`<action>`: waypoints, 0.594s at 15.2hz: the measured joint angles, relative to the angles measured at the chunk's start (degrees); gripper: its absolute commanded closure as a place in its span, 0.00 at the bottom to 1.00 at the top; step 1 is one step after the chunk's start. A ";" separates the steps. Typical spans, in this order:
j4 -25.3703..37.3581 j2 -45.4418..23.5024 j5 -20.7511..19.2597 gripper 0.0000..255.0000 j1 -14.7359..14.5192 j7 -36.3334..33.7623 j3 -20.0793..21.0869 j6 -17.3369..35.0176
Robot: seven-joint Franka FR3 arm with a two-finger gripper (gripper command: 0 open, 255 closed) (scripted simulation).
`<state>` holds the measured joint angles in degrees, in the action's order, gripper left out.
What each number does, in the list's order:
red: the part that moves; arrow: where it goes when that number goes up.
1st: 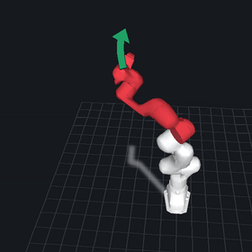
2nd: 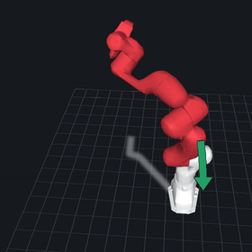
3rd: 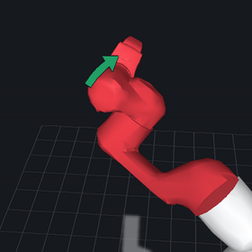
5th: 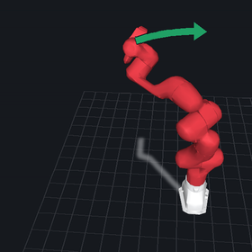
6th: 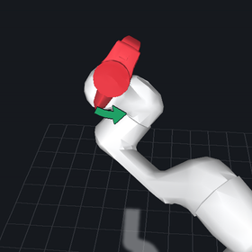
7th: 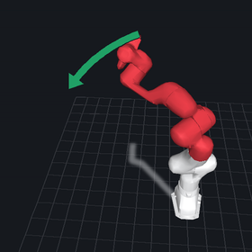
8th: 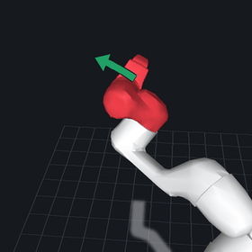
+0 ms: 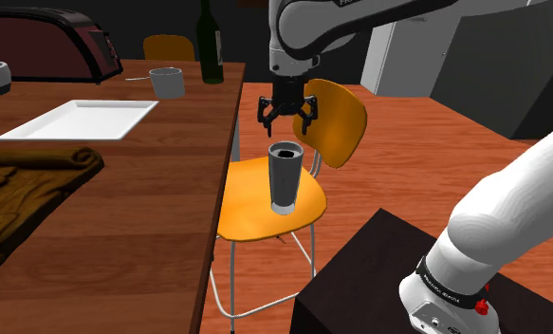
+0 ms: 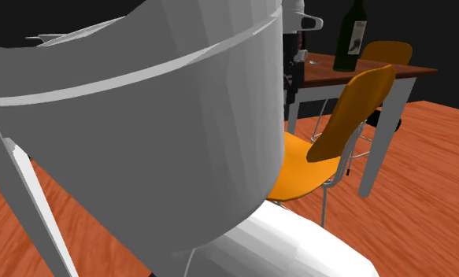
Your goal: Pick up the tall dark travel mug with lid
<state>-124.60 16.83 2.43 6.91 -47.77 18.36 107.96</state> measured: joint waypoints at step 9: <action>-3.11 -1.10 -0.29 1.00 0.05 -0.80 0.42 4.39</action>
<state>-127.71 15.74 2.14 6.96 -48.58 18.78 112.35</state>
